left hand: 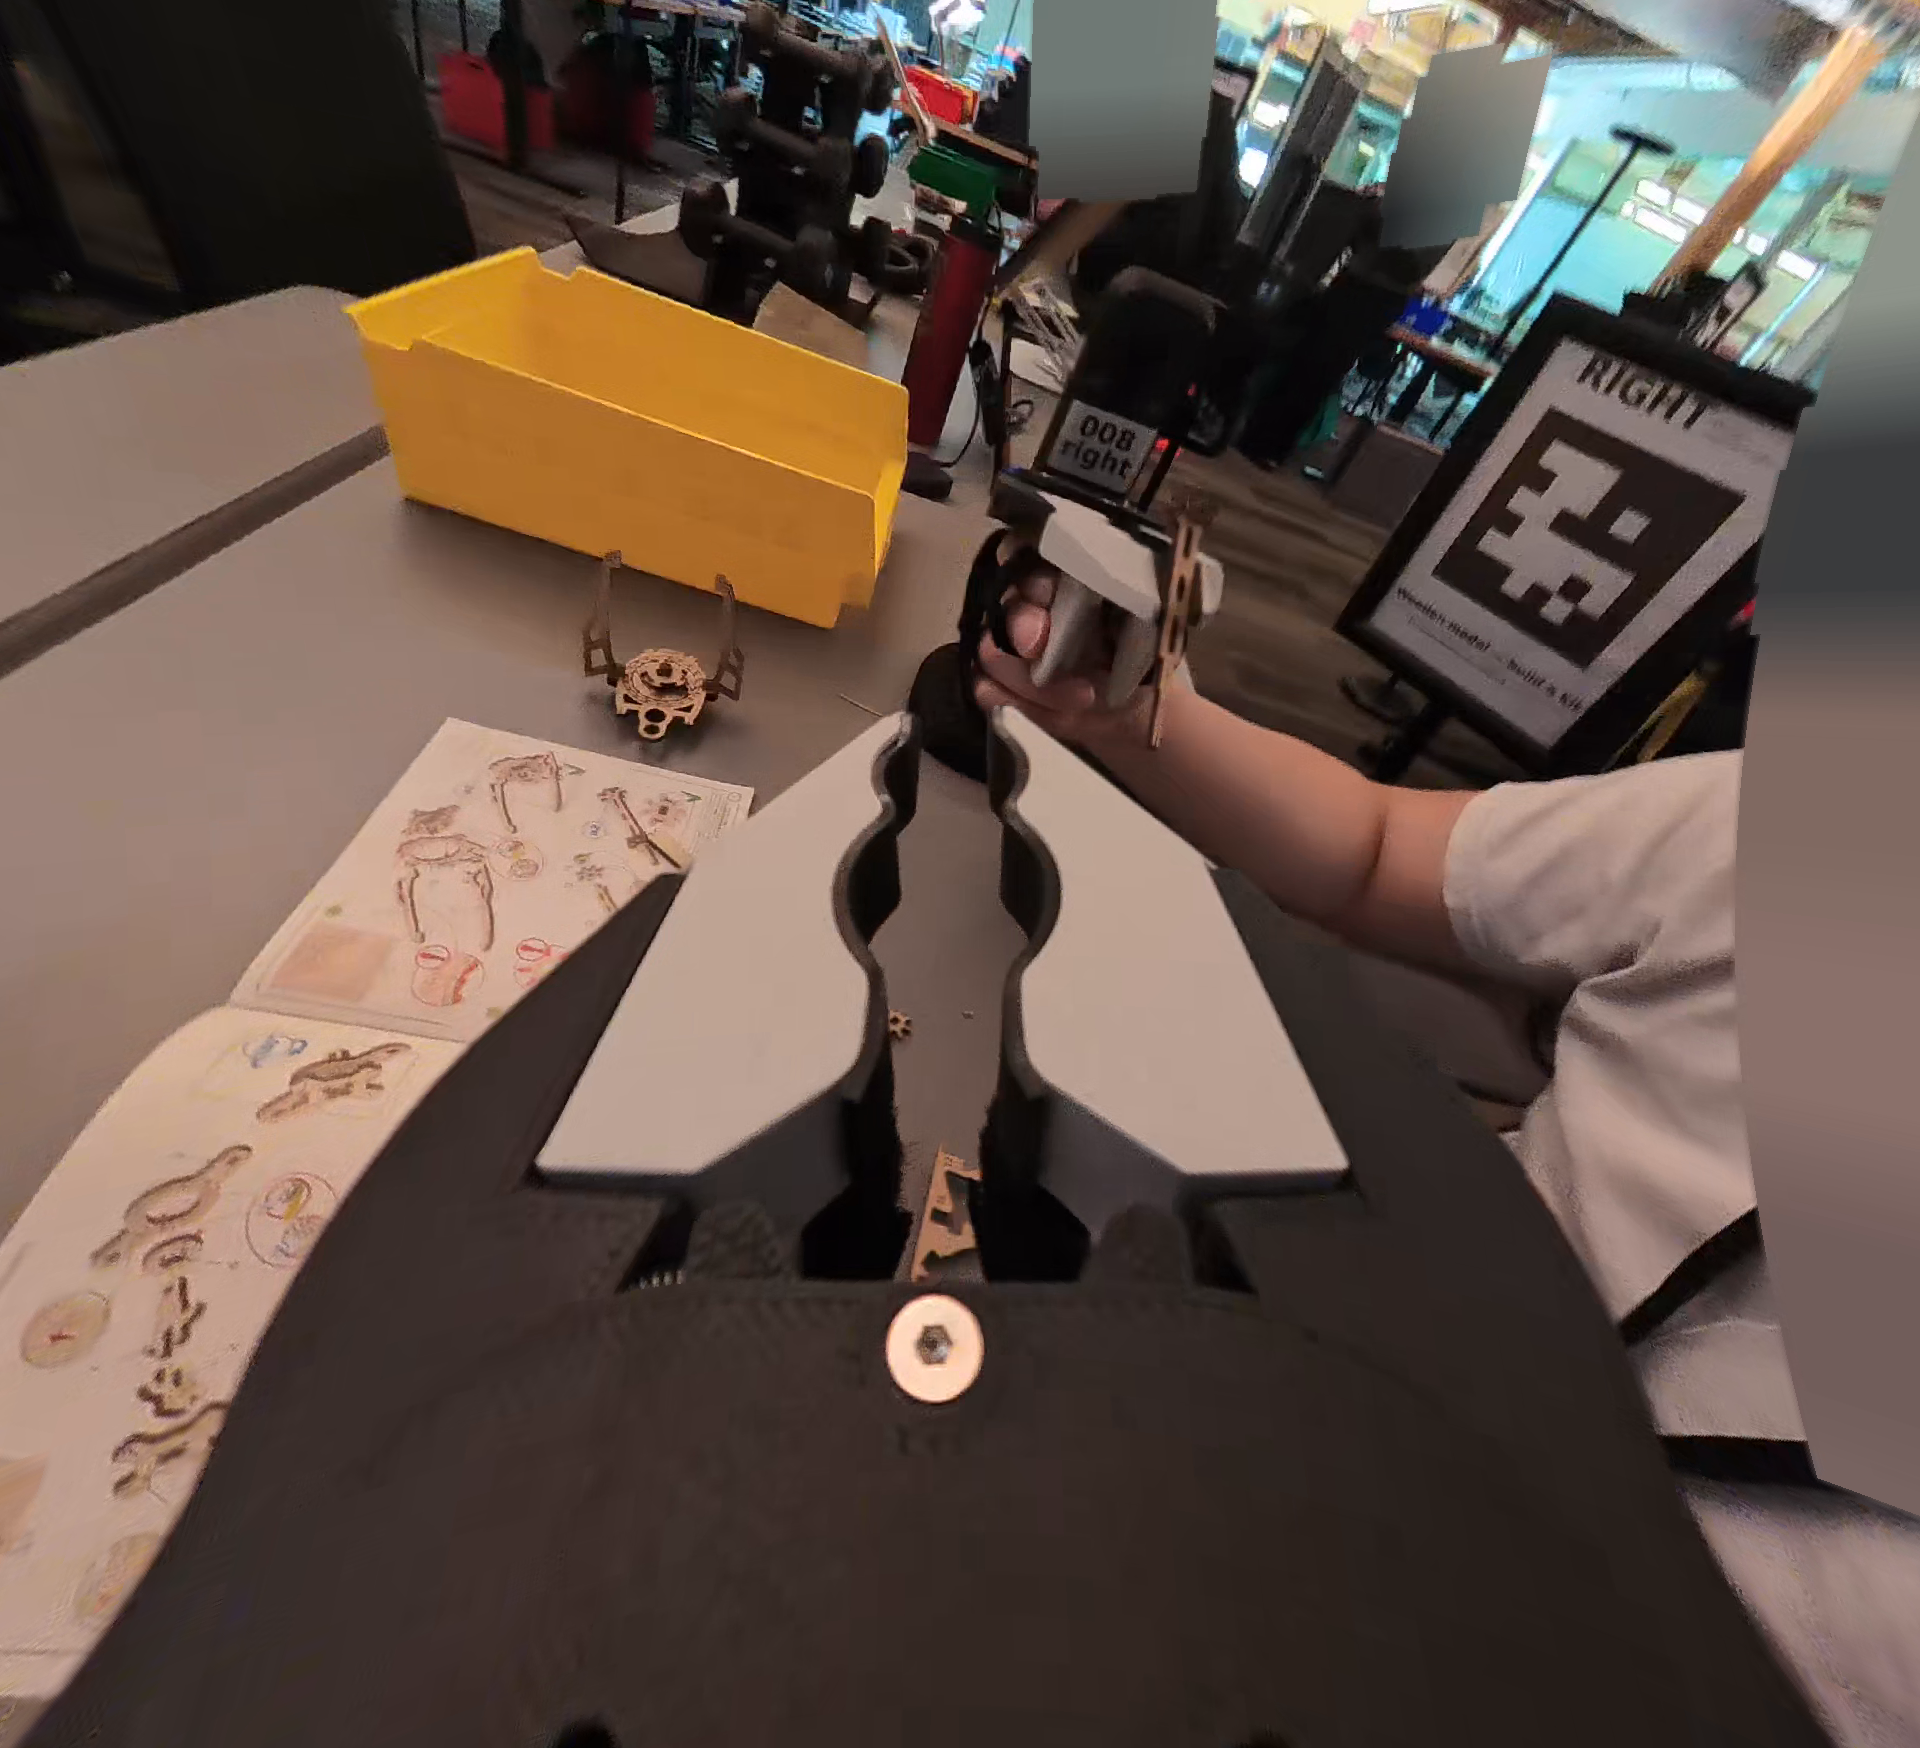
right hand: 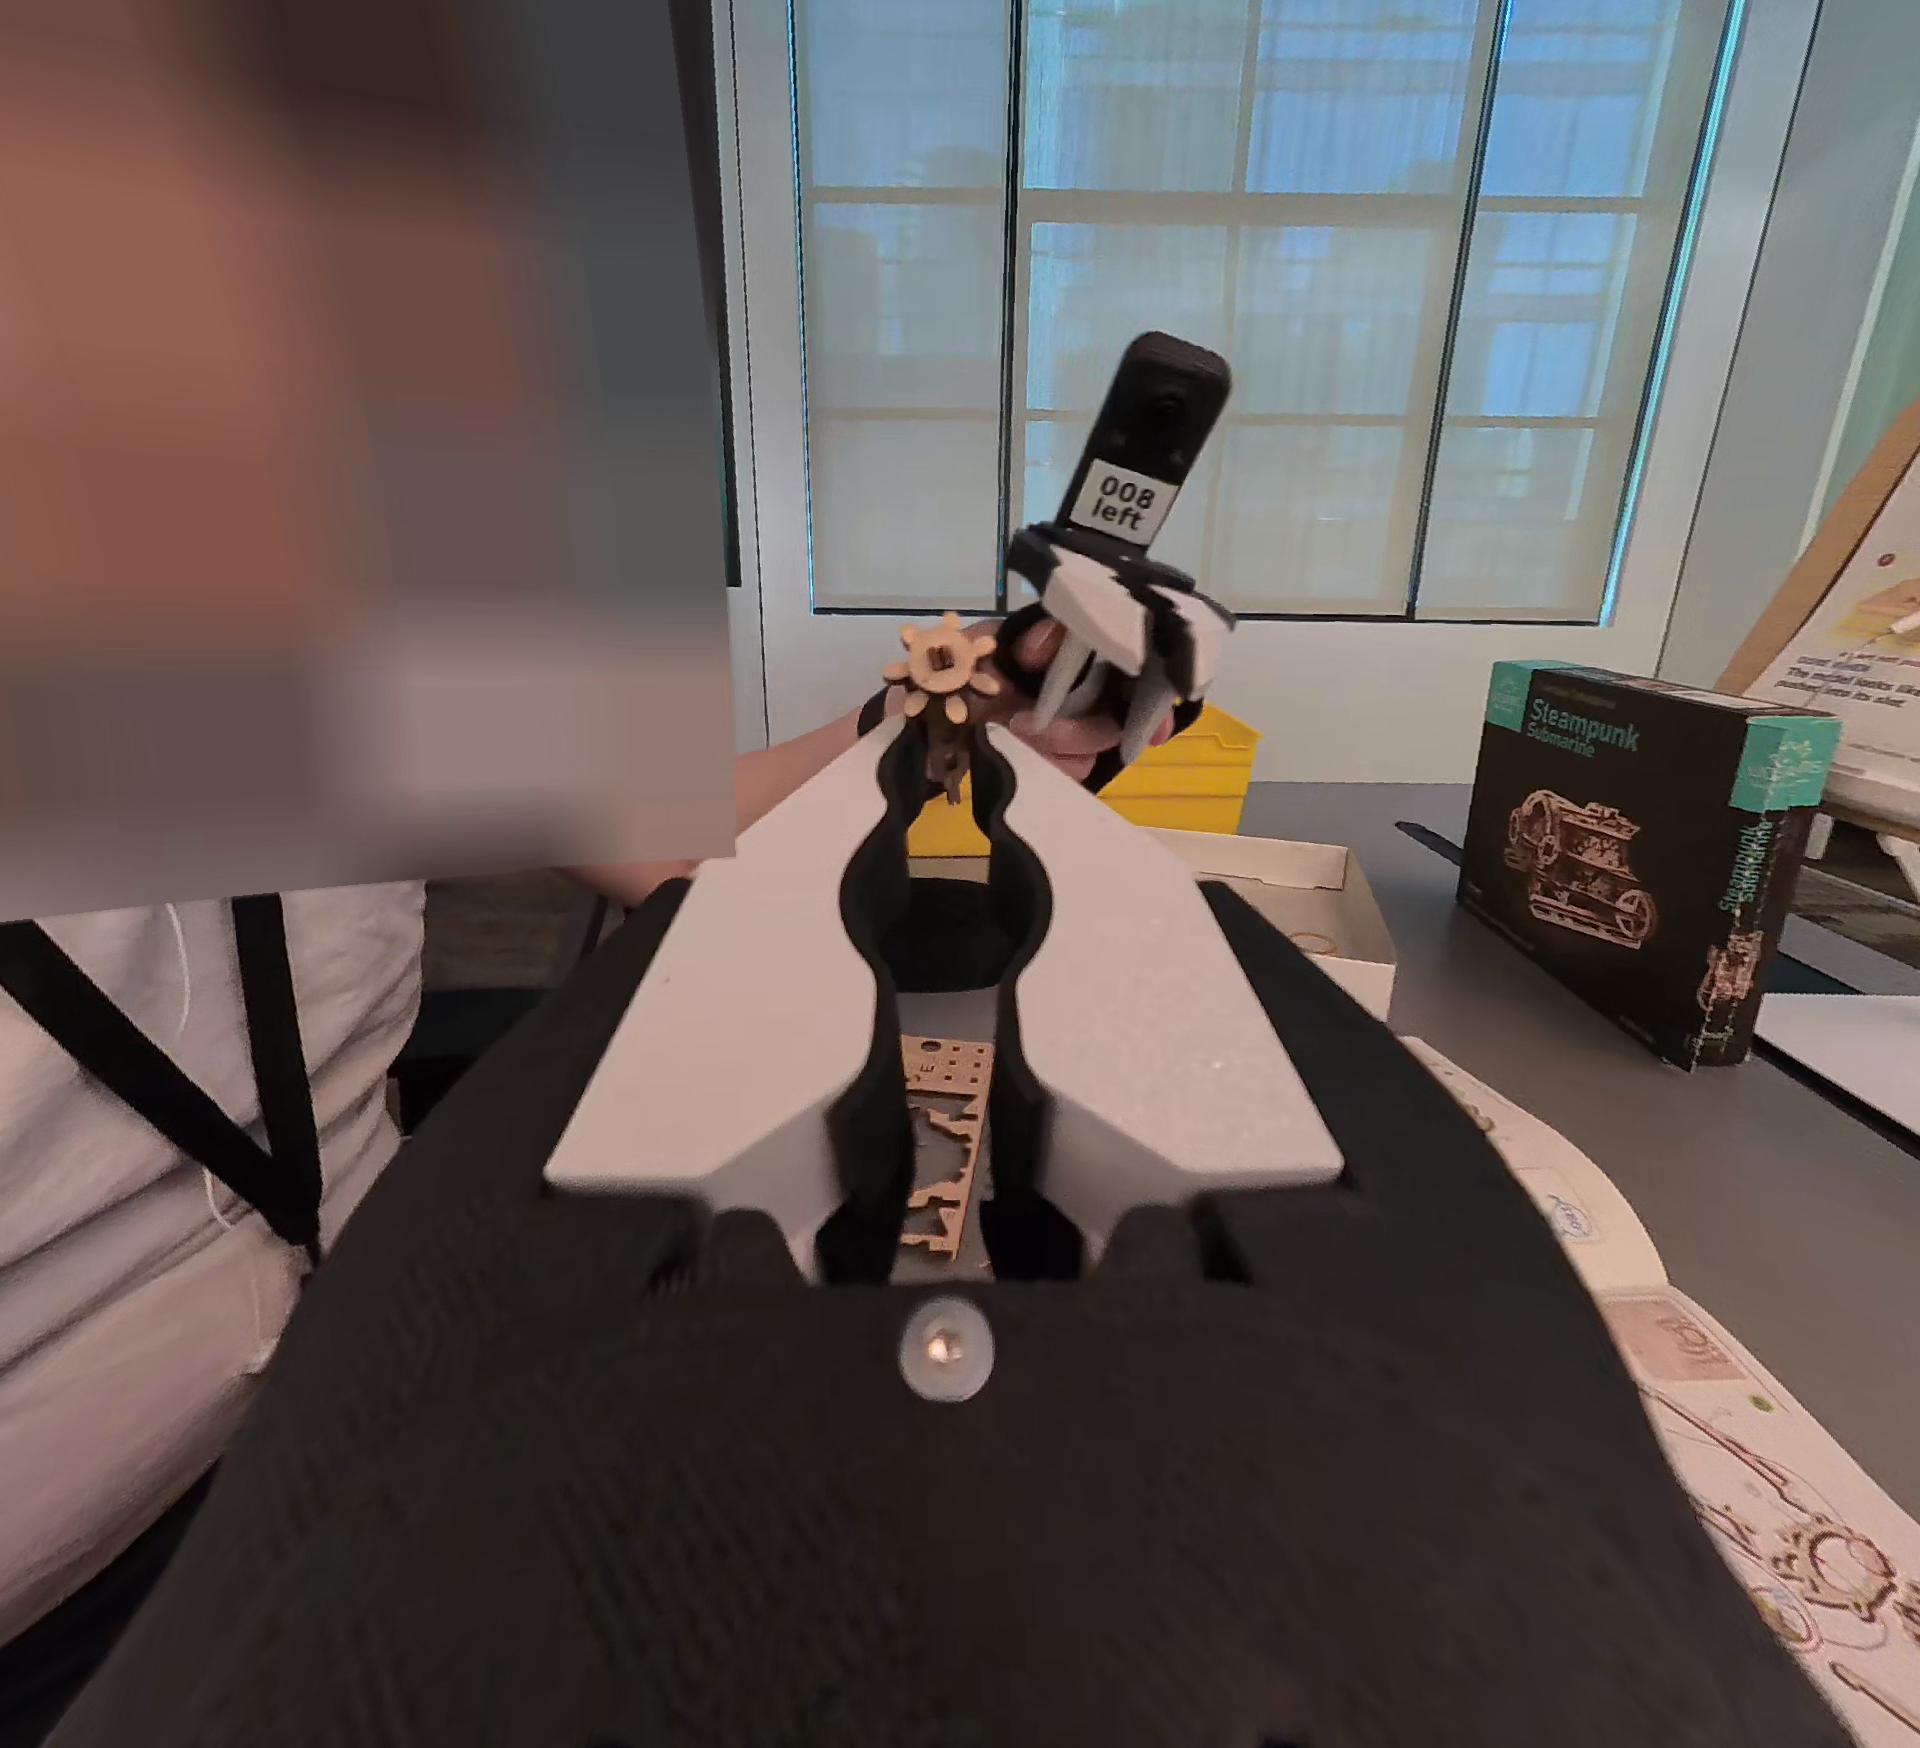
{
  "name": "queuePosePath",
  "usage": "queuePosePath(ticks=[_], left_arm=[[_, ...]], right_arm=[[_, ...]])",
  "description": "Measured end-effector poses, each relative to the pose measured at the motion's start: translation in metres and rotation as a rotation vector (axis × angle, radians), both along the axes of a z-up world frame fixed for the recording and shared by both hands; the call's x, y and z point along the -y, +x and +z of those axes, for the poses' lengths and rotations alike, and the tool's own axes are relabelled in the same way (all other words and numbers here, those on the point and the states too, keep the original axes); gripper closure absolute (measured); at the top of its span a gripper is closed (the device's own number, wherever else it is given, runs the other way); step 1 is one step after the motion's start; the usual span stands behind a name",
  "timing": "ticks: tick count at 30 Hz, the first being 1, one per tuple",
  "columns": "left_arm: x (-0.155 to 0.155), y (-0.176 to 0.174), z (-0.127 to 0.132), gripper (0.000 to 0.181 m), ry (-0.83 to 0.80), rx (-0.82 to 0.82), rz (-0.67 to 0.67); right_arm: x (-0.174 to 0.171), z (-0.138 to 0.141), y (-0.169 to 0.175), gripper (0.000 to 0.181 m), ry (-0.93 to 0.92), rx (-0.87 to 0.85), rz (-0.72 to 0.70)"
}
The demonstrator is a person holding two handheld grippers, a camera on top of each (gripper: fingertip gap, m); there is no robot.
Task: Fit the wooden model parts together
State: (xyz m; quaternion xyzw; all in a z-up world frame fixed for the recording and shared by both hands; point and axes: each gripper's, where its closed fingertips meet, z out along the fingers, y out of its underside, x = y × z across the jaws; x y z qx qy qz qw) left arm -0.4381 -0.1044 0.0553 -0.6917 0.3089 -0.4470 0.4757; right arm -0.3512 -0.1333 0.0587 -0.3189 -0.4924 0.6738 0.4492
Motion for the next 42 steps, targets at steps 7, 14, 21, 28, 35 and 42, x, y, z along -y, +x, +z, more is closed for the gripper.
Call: queuePosePath(ticks=[7, 14, 21, 28, 35, 42], left_arm=[[-0.003, -0.016, 0.026, 0.156, 0.008, 0.071, 0.091], [-0.018, -0.036, 0.048, 0.132, 0.088, 0.077, 0.336], [-0.013, -0.039, 0.061, 0.074, 0.156, 0.104, 0.36], [-0.017, -0.058, 0.068, 0.061, 0.176, 0.165, 0.42], [-0.019, -0.053, 0.06, 0.075, 0.185, 0.091, 0.43], [-0.01, -0.038, 0.054, 0.078, 0.148, 0.121, 0.293]], right_arm=[[0.005, -0.003, 0.001, 0.176, 0.077, -0.002, -0.012], [-0.002, -0.002, 0.003, 0.176, 0.072, 0.0, -0.046], [-0.01, -0.006, 0.001, 0.176, 0.074, 0.028, -0.096], [-0.014, -0.008, -0.001, 0.176, 0.075, 0.047, -0.125], [-0.017, -0.007, 0.0, 0.176, 0.076, 0.044, -0.141], [-0.013, -0.01, -0.003, 0.176, 0.084, 0.064, -0.131]])
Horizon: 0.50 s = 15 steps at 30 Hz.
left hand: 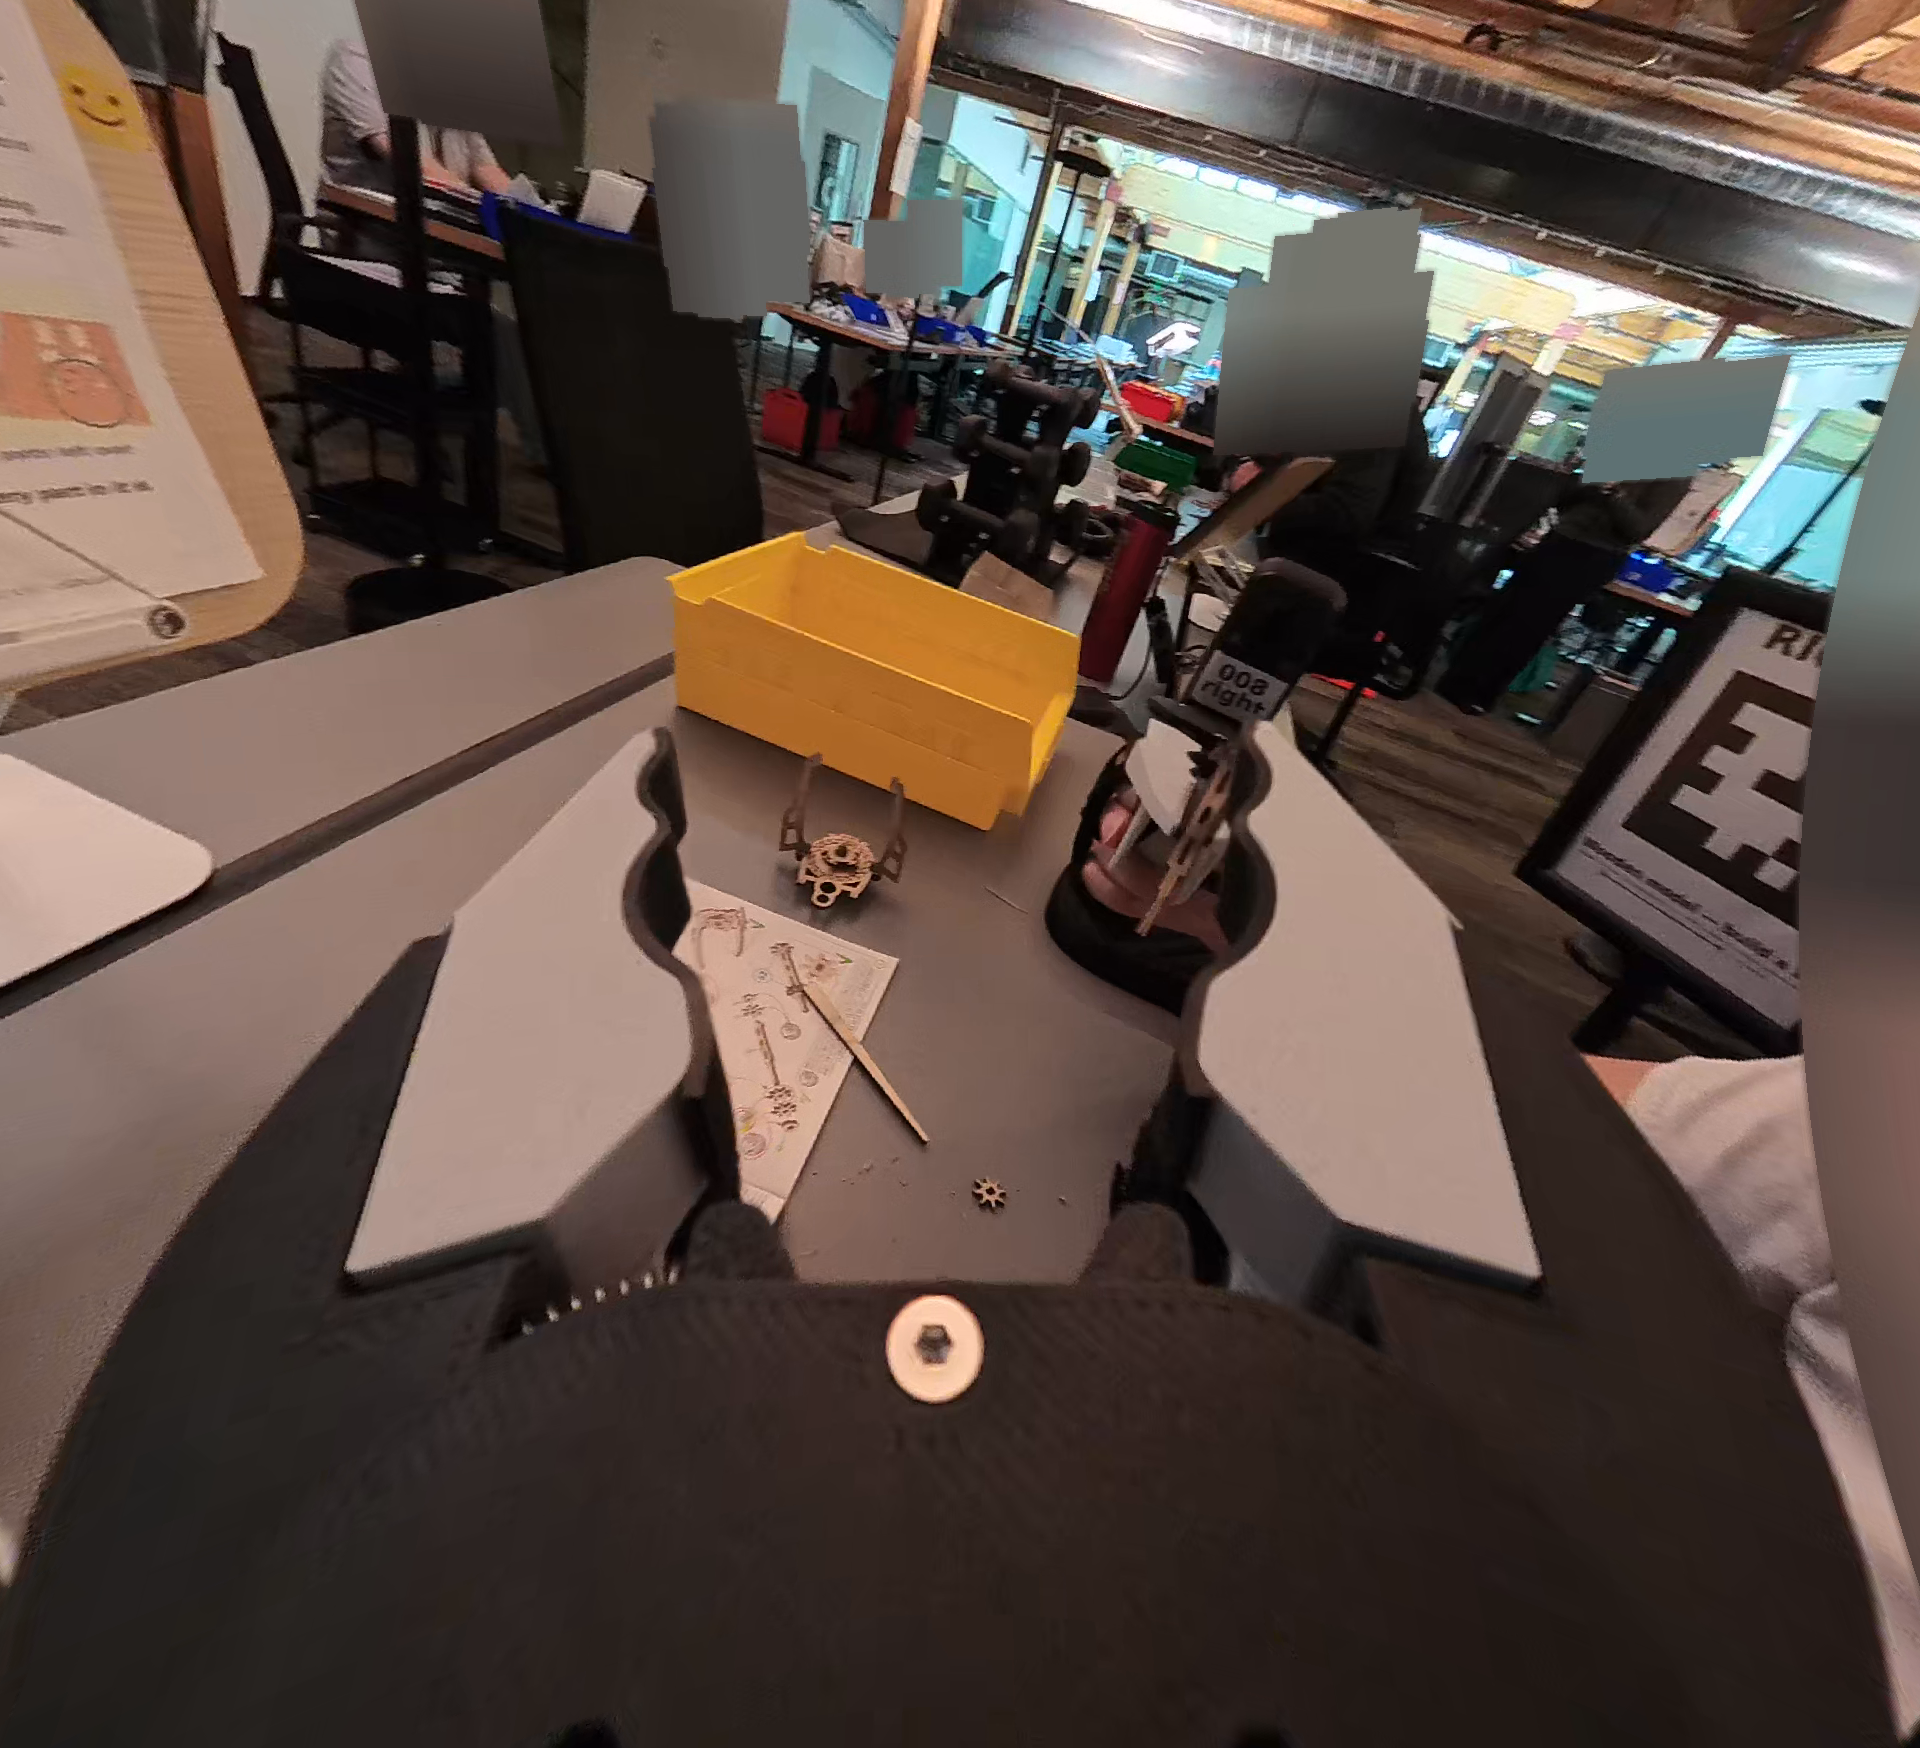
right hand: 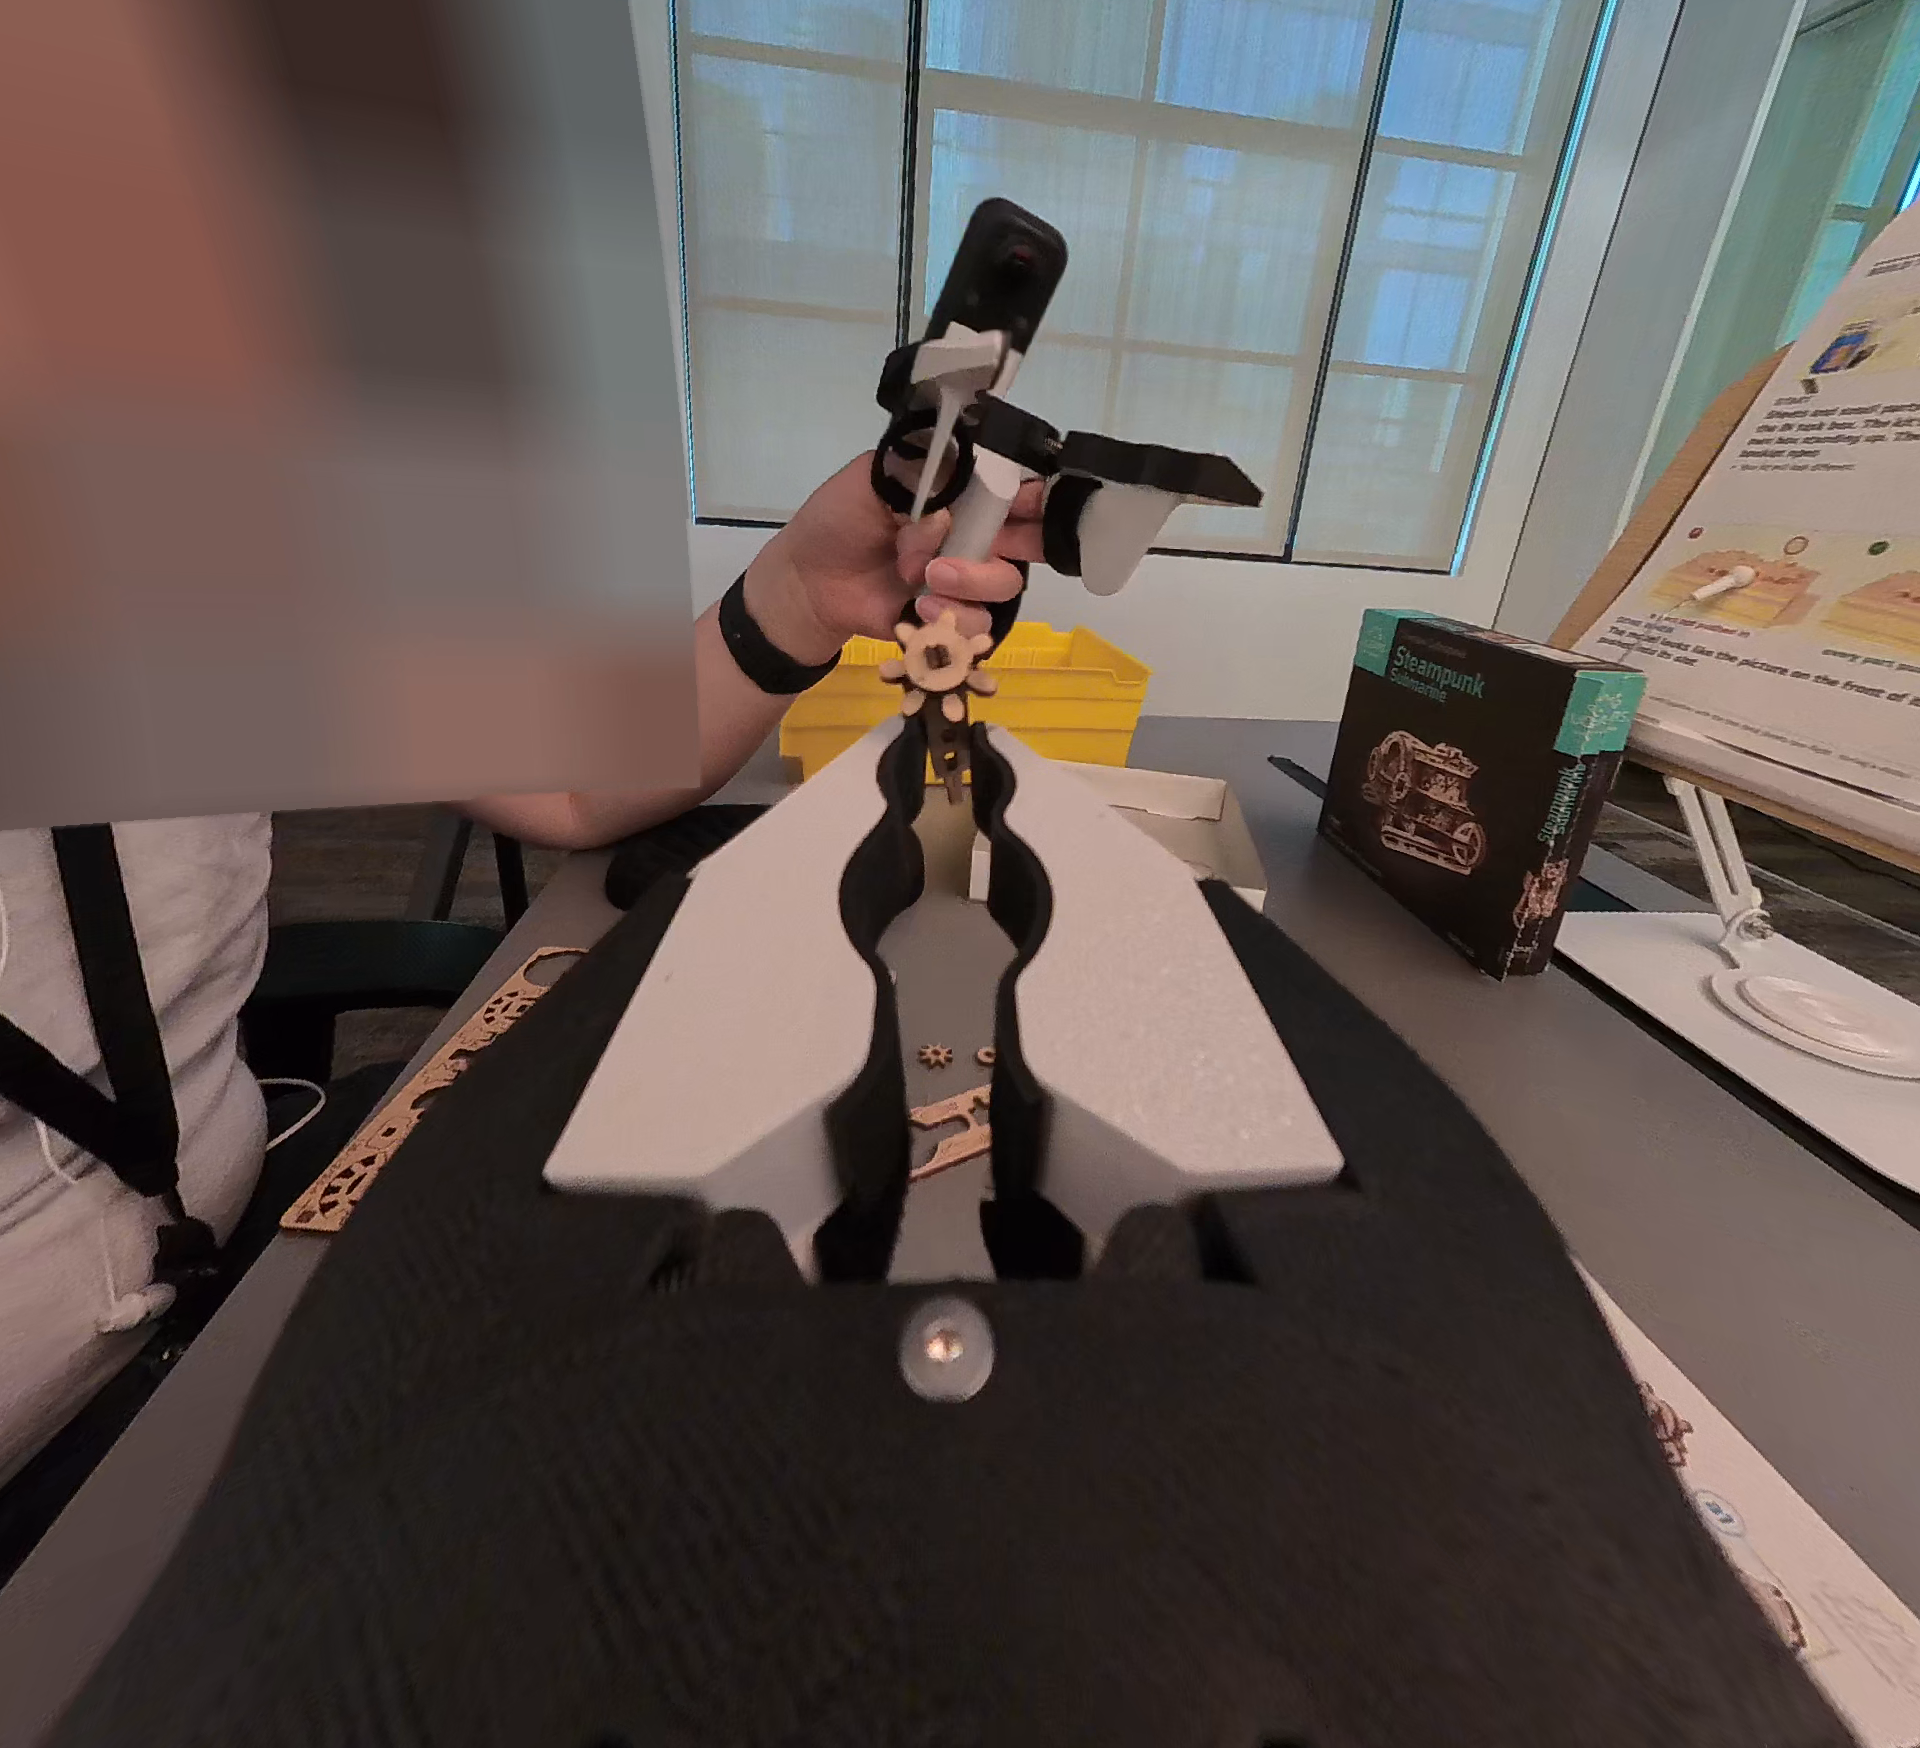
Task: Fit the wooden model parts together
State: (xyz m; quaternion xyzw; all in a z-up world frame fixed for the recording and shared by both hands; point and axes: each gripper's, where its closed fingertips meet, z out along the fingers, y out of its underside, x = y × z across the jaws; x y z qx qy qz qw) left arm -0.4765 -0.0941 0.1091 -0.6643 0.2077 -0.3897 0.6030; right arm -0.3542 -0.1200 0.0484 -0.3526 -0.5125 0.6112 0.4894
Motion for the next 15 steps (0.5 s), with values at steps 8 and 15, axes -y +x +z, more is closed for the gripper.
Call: queuePosePath(ticks=[8, 15], left_arm=[[0.0026, 0.0043, -0.002, 0.077, -0.004, -0.002, -0.03], [0.0026, 0.0088, -0.0062, 0.077, -0.018, -0.013, -0.043]], right_arm=[[0.0006, 0.0001, -0.0002, 0.176, -0.004, 0.005, 0.004], [0.0002, -0.0004, -0.0012, 0.176, -0.011, 0.005, 0.006]])
